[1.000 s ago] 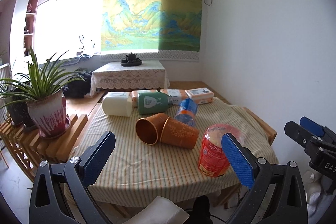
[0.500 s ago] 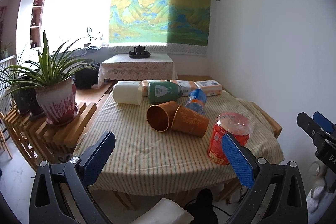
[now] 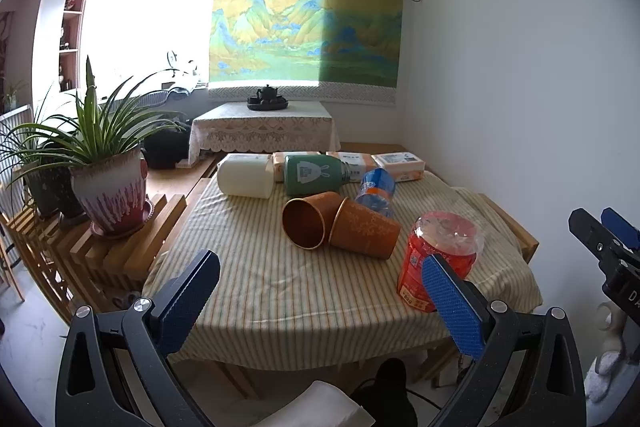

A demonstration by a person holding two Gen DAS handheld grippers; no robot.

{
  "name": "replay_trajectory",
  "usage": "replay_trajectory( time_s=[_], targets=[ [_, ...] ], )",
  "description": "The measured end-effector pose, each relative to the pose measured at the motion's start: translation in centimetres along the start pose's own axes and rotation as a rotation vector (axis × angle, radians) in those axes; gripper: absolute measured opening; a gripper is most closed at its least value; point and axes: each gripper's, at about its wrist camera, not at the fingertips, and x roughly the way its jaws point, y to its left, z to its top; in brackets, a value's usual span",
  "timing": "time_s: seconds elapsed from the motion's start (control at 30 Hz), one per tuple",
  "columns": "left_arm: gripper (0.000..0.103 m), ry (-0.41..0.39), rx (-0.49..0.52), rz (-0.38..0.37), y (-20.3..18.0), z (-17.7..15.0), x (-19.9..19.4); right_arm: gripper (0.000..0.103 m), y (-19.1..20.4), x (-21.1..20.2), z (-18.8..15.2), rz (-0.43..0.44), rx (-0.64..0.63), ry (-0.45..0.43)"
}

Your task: Flip cup upside down

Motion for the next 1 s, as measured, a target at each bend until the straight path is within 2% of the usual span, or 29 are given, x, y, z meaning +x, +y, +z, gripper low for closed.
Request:
replay_trajectory(
  time_s=[1.0],
  targets=[
    [0.102, 0.006, 0.009, 0.012, -0.16, -0.03, 0.76, 0.090, -0.44, 0.83, -0.42, -0.004, 0.007, 0.015]
  ],
)
